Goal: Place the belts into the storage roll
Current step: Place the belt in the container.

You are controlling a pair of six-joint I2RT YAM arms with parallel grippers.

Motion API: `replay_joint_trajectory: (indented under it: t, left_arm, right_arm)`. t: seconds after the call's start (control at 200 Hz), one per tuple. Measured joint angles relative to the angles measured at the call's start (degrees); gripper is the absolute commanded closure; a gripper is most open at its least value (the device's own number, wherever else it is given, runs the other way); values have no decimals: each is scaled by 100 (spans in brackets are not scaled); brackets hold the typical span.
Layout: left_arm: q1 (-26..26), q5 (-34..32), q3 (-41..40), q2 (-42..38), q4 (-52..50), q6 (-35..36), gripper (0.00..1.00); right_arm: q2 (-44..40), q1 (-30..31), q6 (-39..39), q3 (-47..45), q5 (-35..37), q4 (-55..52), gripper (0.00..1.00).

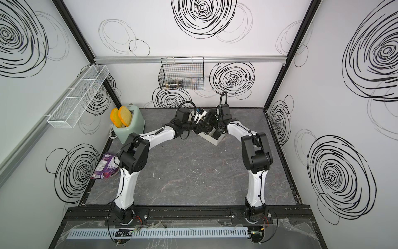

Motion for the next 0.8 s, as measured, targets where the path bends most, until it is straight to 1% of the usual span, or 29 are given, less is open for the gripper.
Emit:
replay_joint_trajectory:
  t: [0.11, 0.32, 0.535, 0.691, 0.801]
  left_arm:
    - [2, -13, 11, 2, -17, 31, 62]
    - [2, -15, 33, 2, -68, 79, 62]
    - [2, -13, 33, 2, -68, 94, 62]
    - [2, -11, 44, 7, -70, 98, 62]
    - [2, -11, 105, 33, -109, 111, 62]
  right_arm:
    - [0, 0, -17, 225, 118, -282, 0]
    - [11, 2, -168, 820, 501, -979, 1]
    - [240, 37, -479, 1794, 1062, -2076, 0]
    - [267, 55, -619, 2061, 1432, -2671, 0]
    - [267, 61, -708, 2212, 1639, -2916, 3]
